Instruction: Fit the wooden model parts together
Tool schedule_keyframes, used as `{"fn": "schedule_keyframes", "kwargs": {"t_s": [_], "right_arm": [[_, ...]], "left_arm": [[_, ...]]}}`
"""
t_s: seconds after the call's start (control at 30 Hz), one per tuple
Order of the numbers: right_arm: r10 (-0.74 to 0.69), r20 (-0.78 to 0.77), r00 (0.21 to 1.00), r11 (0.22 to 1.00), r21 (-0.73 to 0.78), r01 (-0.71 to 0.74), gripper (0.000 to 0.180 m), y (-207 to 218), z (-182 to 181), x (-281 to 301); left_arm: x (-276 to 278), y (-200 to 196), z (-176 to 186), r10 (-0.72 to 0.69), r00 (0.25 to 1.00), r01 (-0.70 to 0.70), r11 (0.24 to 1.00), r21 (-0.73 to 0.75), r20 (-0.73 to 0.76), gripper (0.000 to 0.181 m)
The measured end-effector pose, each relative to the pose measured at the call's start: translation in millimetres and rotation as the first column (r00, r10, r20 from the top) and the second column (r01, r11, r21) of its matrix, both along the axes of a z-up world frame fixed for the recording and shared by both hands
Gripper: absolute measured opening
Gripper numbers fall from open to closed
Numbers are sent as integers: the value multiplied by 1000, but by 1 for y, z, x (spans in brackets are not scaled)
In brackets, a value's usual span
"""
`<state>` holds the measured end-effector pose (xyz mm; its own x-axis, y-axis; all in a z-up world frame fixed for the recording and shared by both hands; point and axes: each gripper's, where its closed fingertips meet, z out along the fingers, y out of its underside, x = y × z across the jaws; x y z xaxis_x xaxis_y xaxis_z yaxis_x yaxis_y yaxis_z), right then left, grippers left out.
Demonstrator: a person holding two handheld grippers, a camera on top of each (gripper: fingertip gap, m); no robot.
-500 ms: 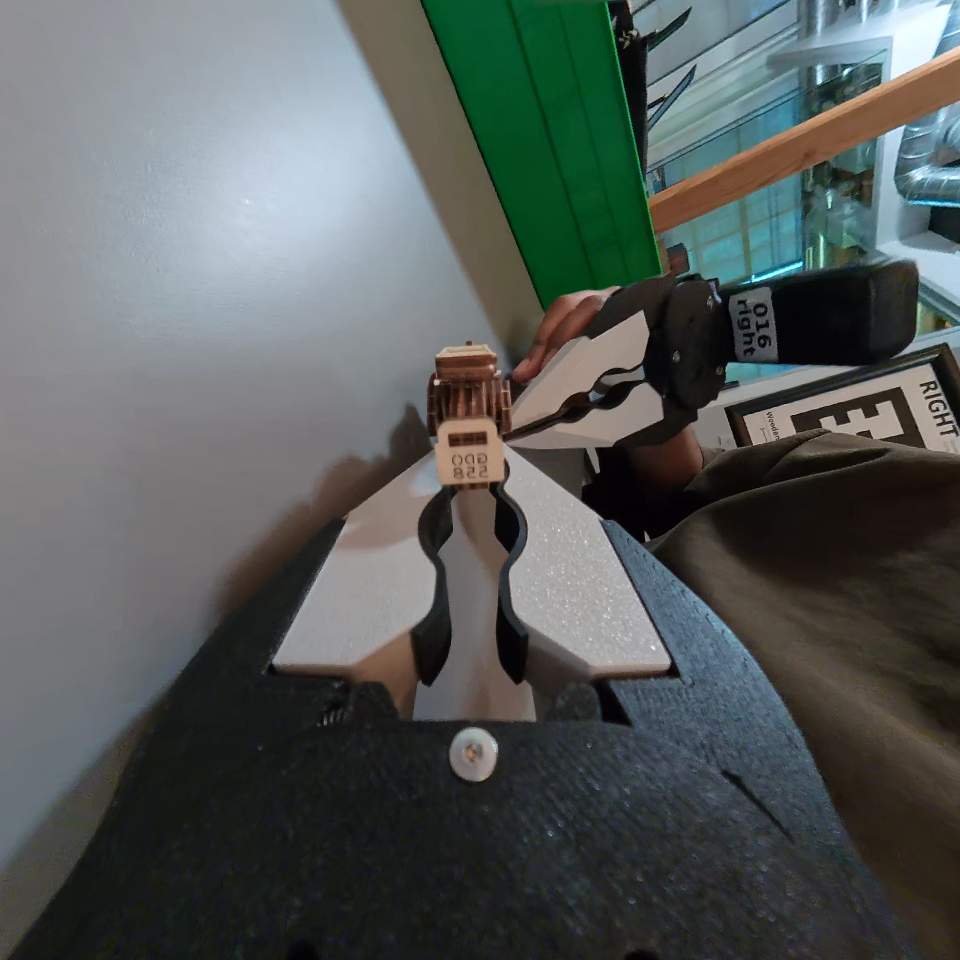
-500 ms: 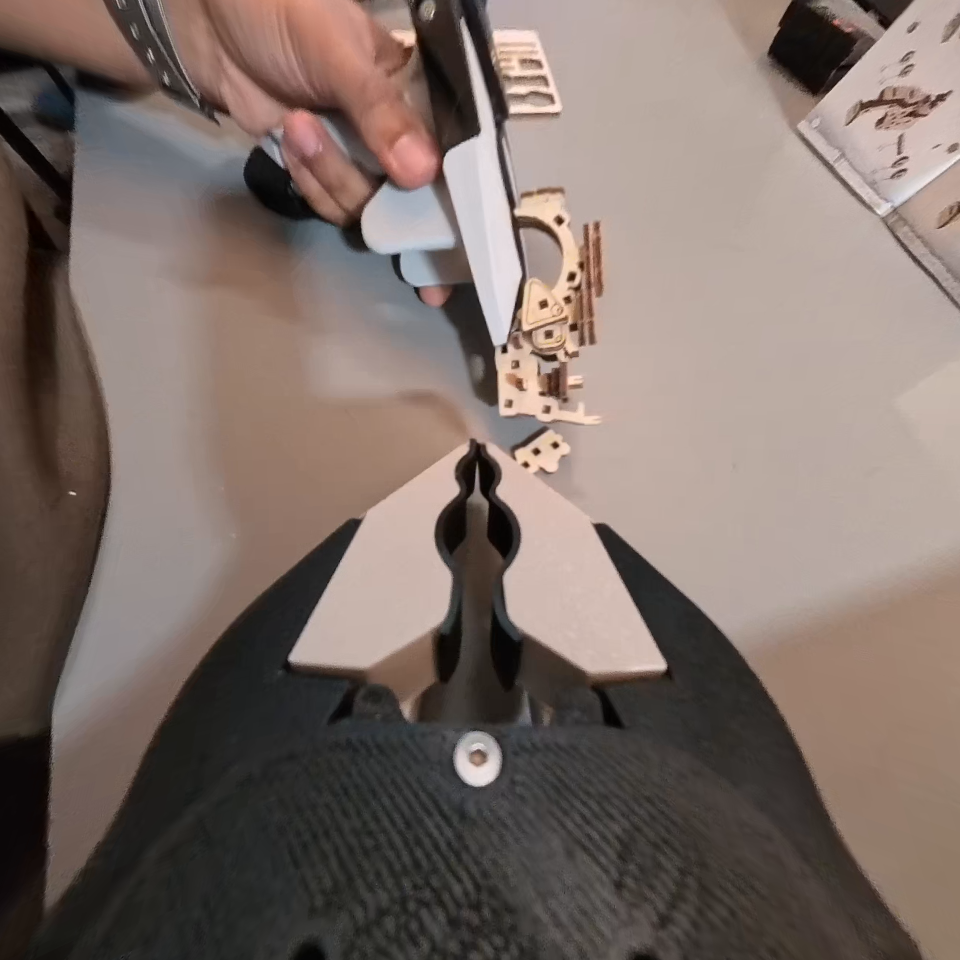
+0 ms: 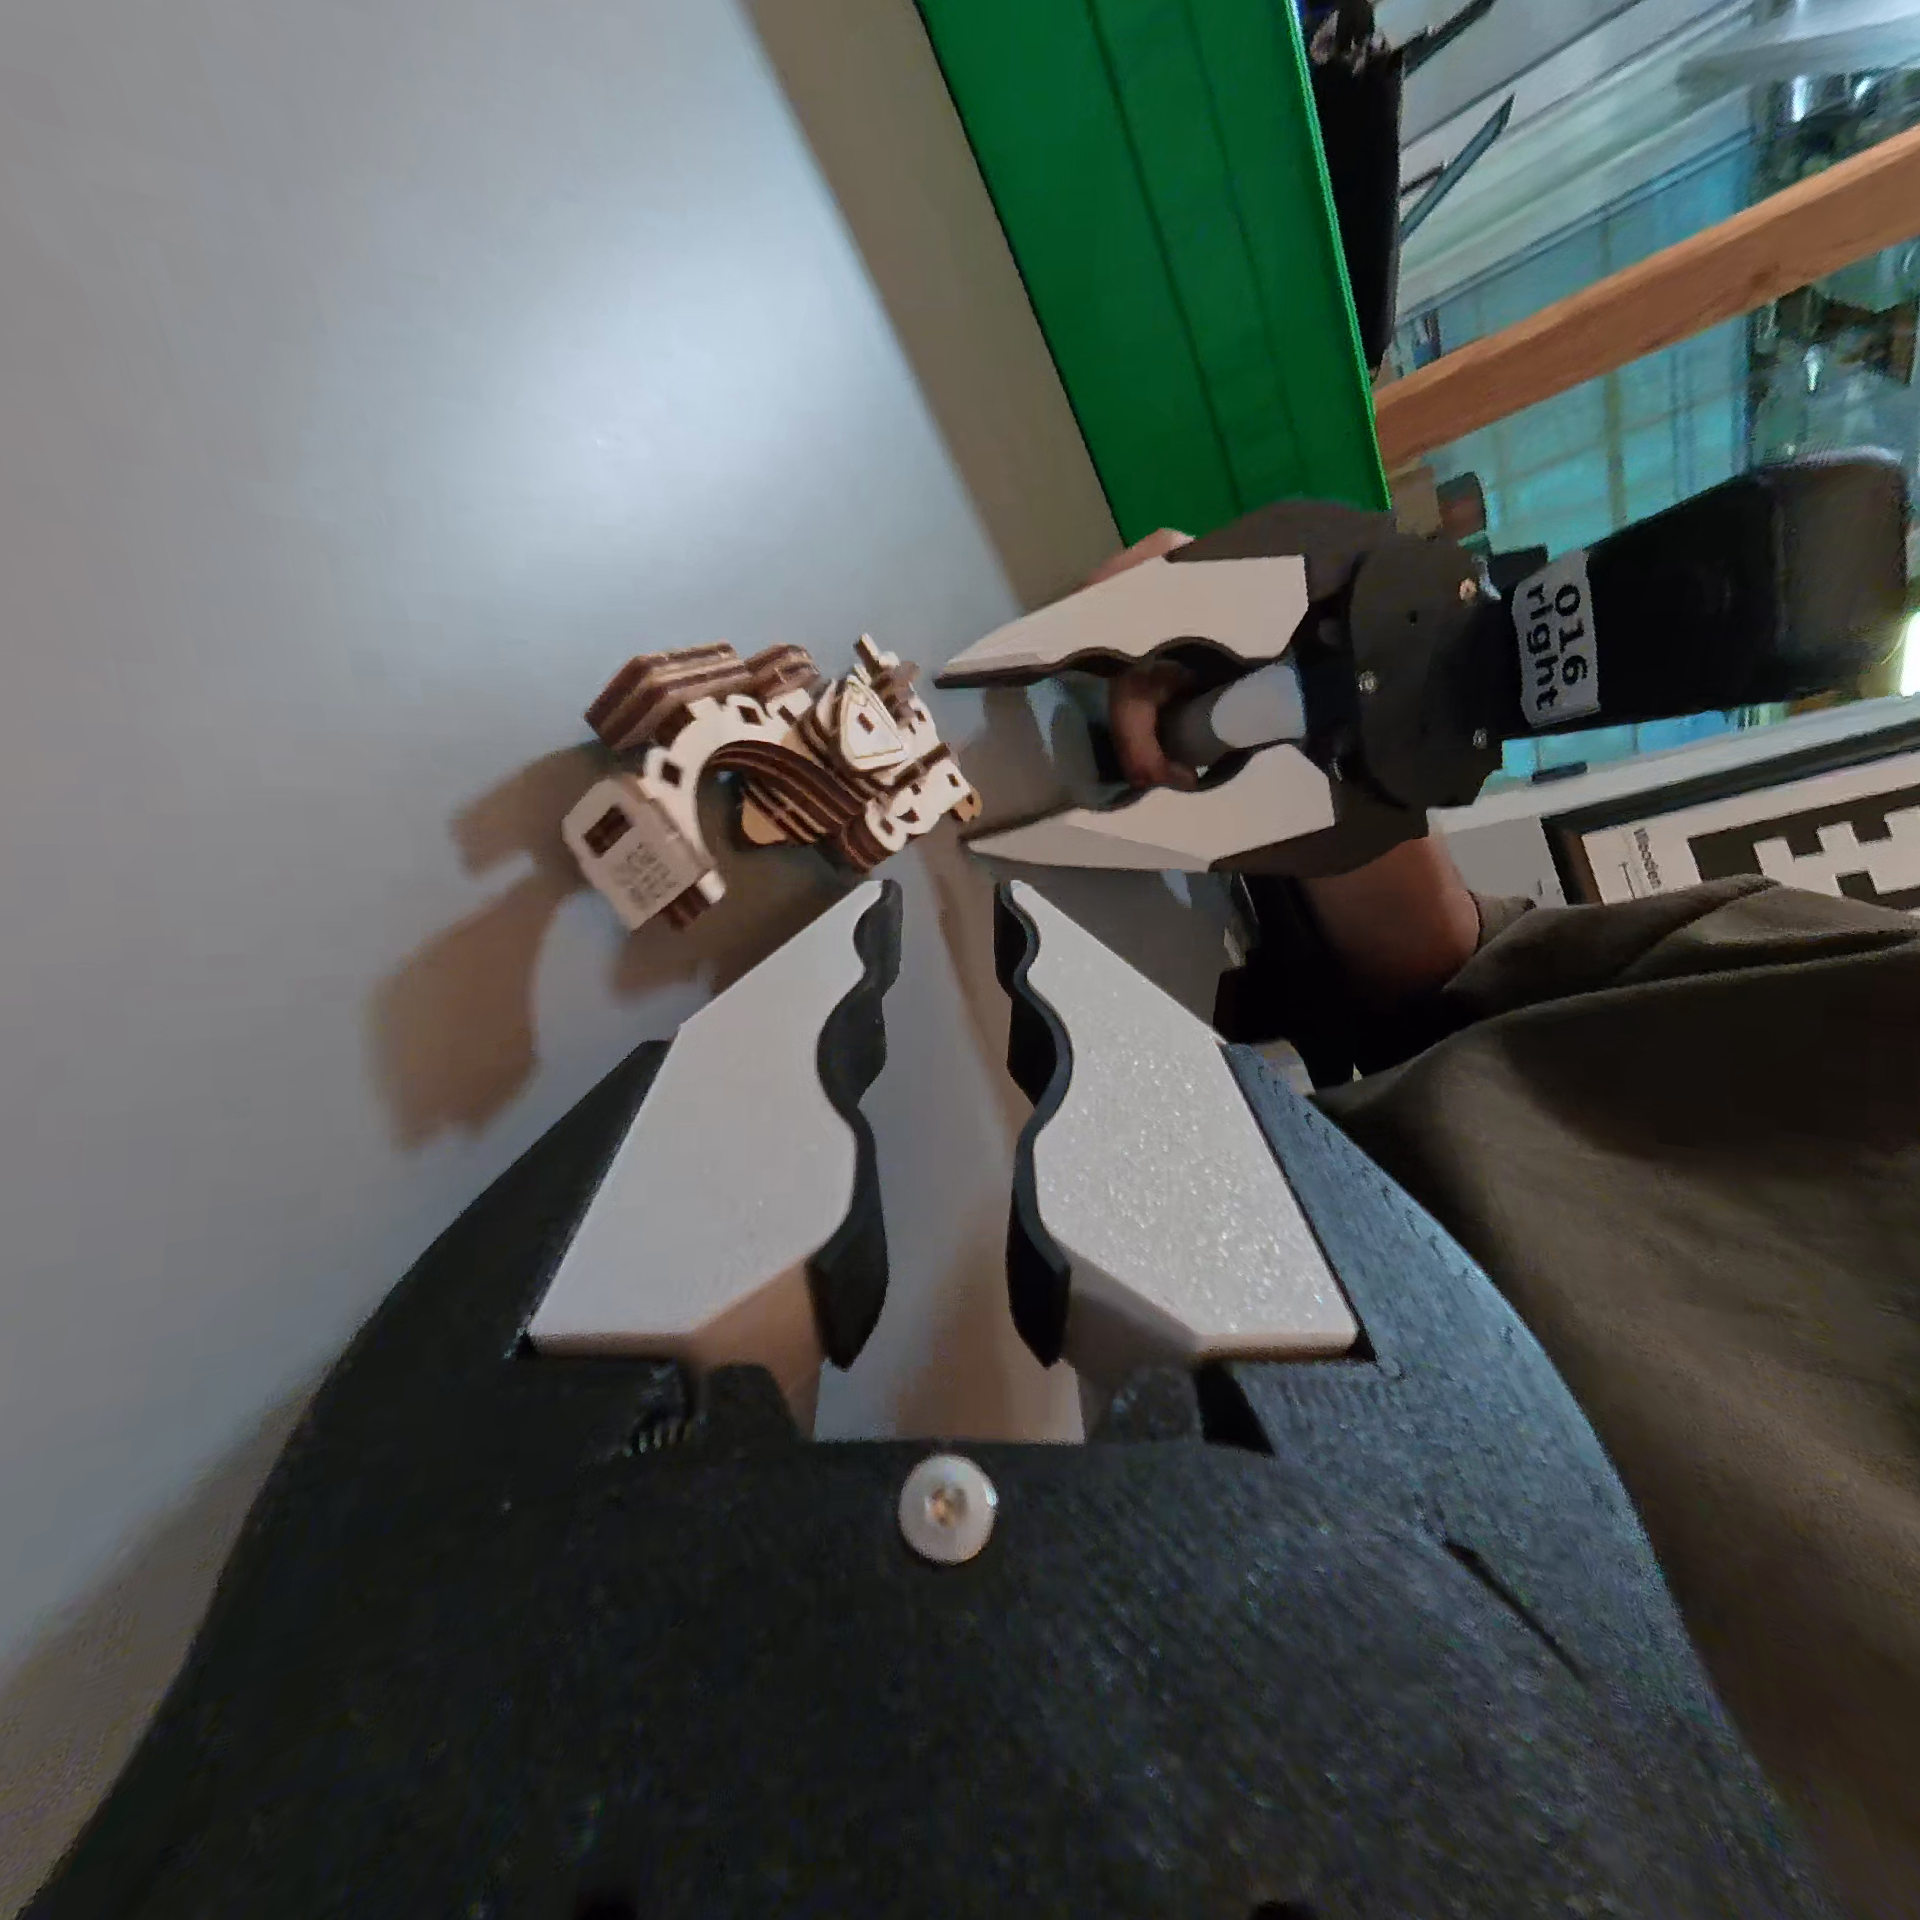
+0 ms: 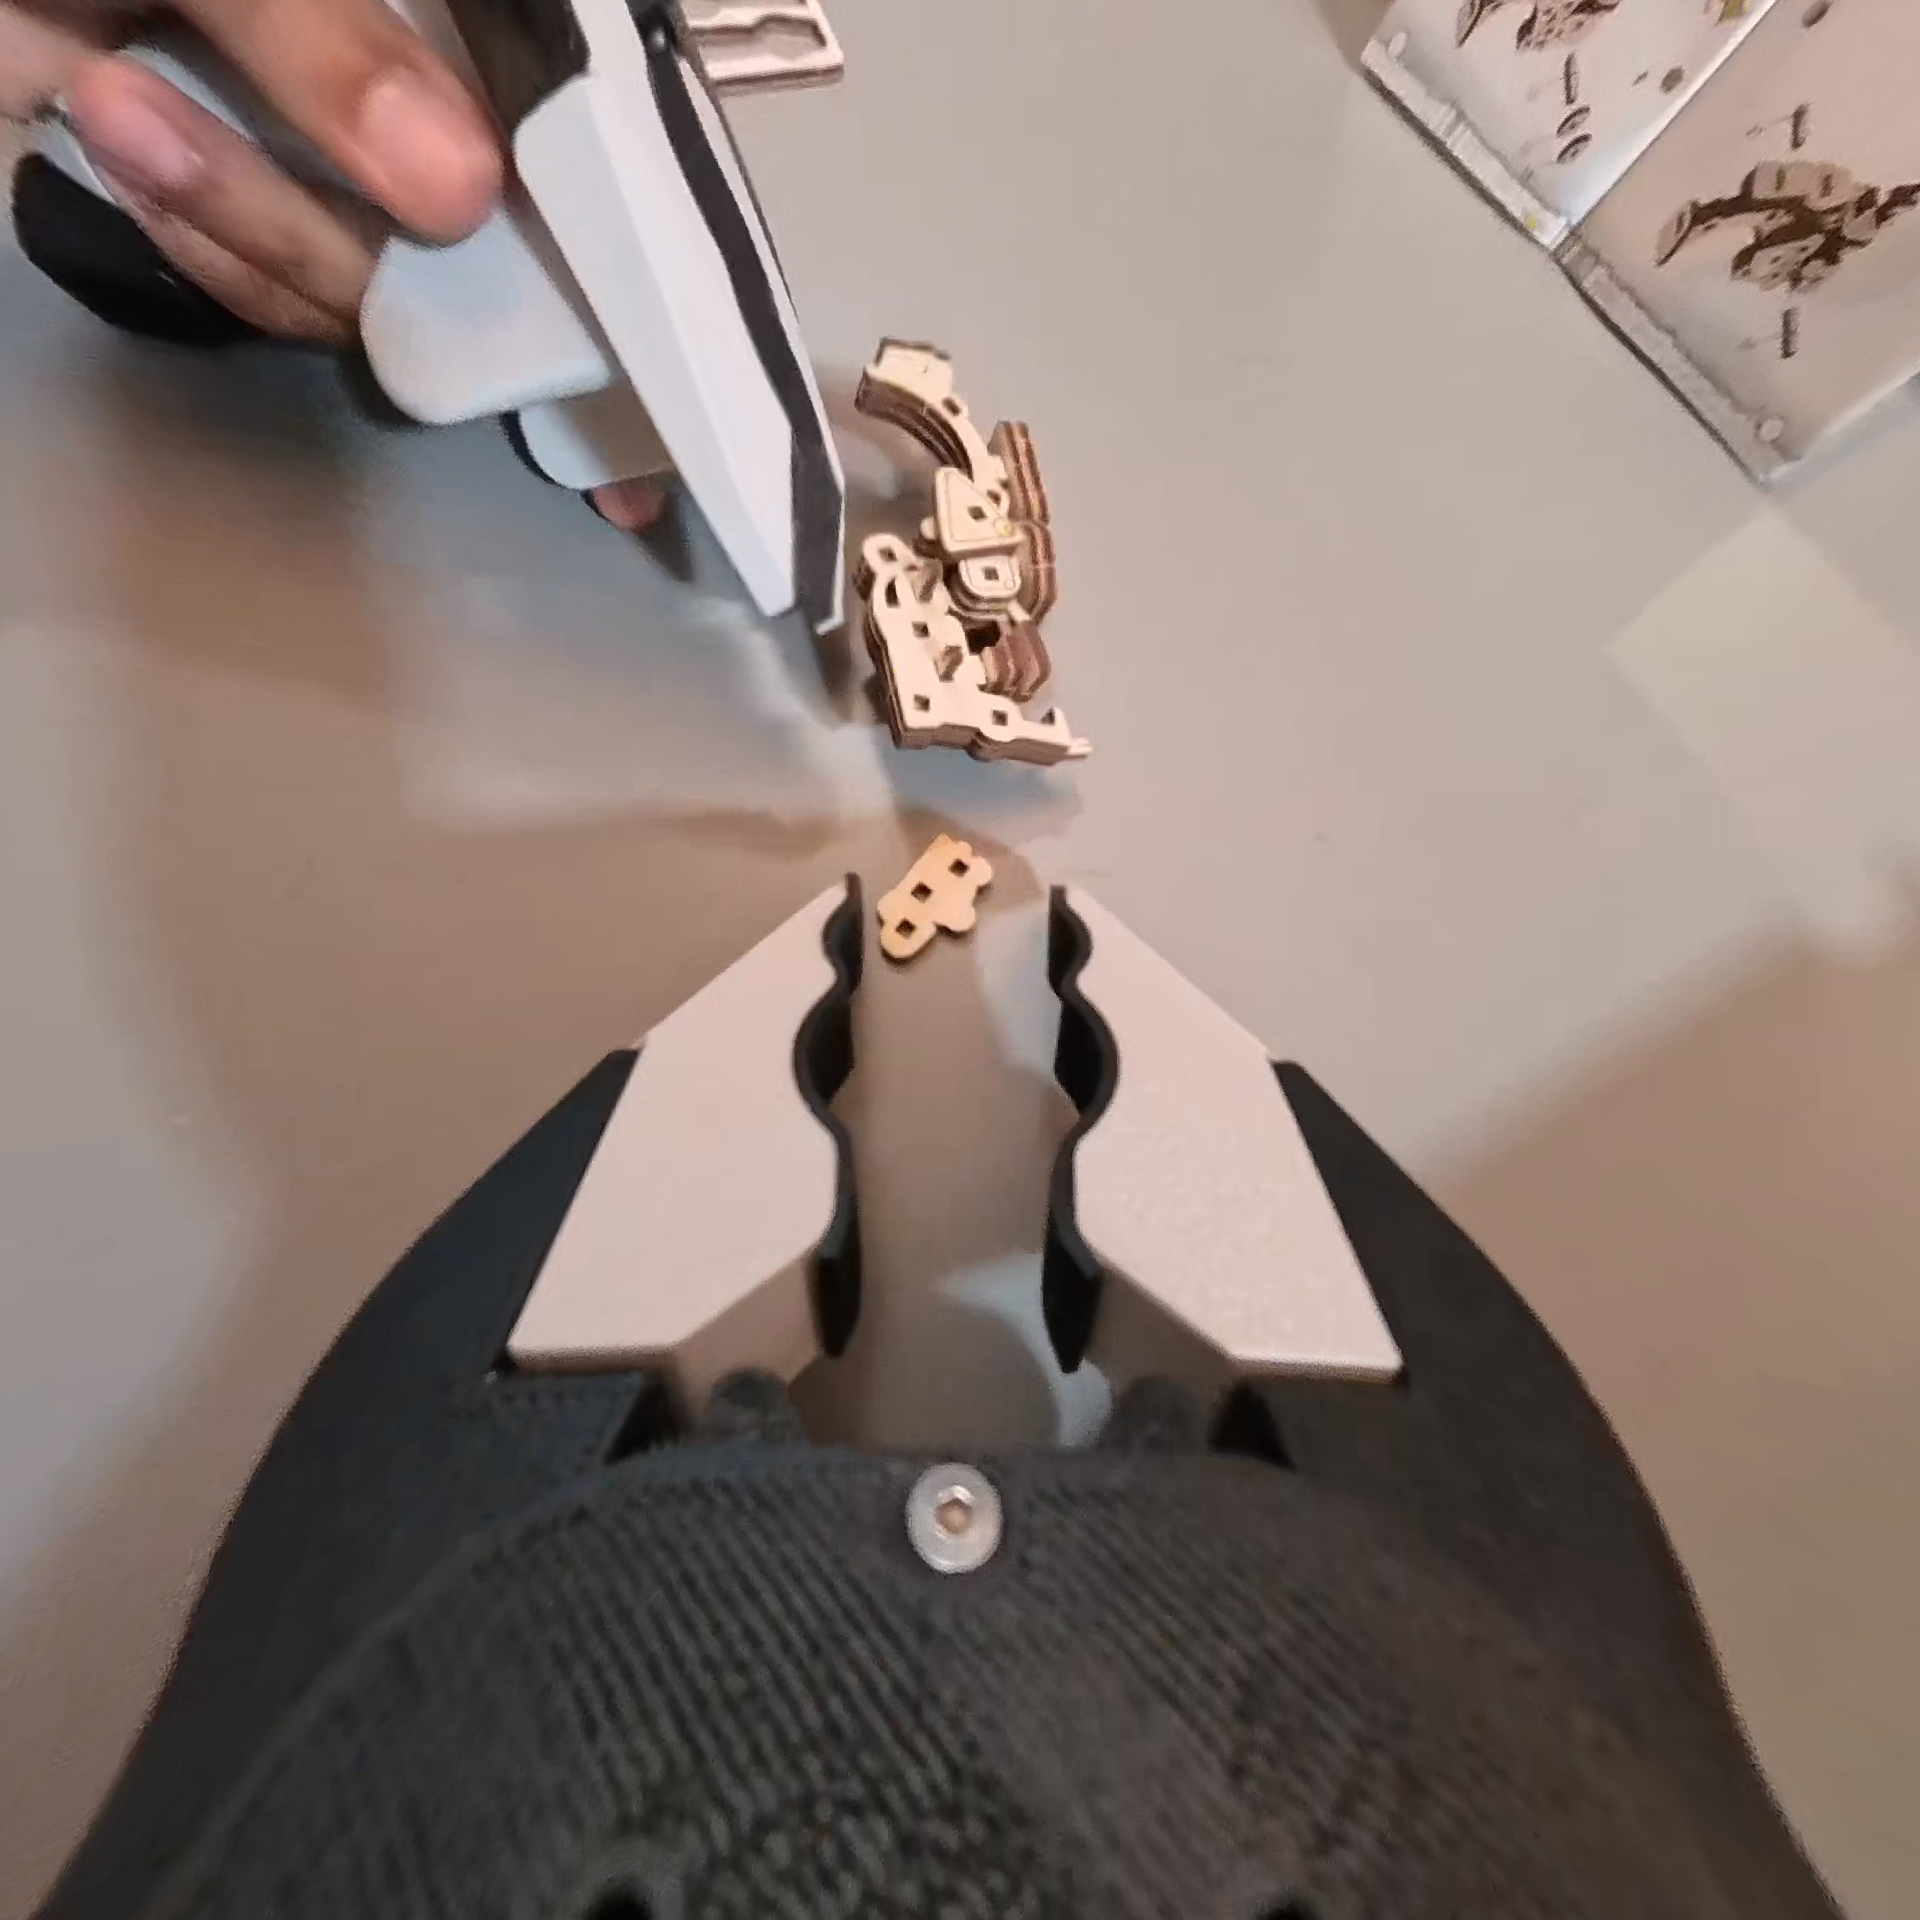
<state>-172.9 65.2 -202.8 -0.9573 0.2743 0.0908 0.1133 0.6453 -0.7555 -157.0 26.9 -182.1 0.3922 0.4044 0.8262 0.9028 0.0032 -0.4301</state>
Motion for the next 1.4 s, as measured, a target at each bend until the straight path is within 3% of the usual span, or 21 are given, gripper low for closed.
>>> {"fn": "schedule_keyframes", "kwargs": {"t_s": [0.07, 0.27, 0.5, 0.67, 0.77, 0.97, 1.13, 1.27, 1.4], "right_arm": [[5, 18, 1000, 1000, 2, -5, 18, -3, -1, 4], [-2, 63, 998, 1000, -30, 4, 16, -3, 2, 8], [45, 285, 957, 965, -259, 31, 17, -13, 30, 21], [156, 464, 872, 932, -362, 25, 17, -17, 40, 39], [201, 549, 811, 929, -370, 20, 17, -19, 39, 49], [216, 595, 774, 921, -387, 40, 17, -21, 42, 53], [255, 638, 727, 915, -402, 32, 17, -24, 44, 62], [262, 651, 713, 919, -394, 21, 17, -26, 42, 67], [266, 609, 748, 904, -427, 27, 23, -27, 49, 61]], "left_arm": [[8, 3, -2, -44, 999, 44, 999, -14, 22, 14], [20, 8, 12, -26, 997, 22, 998, 60, 67, 25], [13, 5, 42, 125, 943, -119, 992, 37, -307, 25], [11, -3, 27, -62, 821, -94, 966, -242, -568, 27], [17, 0, 30, -163, 731, -80, 944, -320, -663, 23], [35, 16, 16, -355, 616, -35, 879, -475, -703, 20], [38, 21, 15, -410, 525, -64, 854, -516, -746, 24], [45, 26, 13, -447, 487, -34, 849, -528, -751, 11], [43, 25, 12, -421, 533, -22, 860, -509, -734, 0]]}}
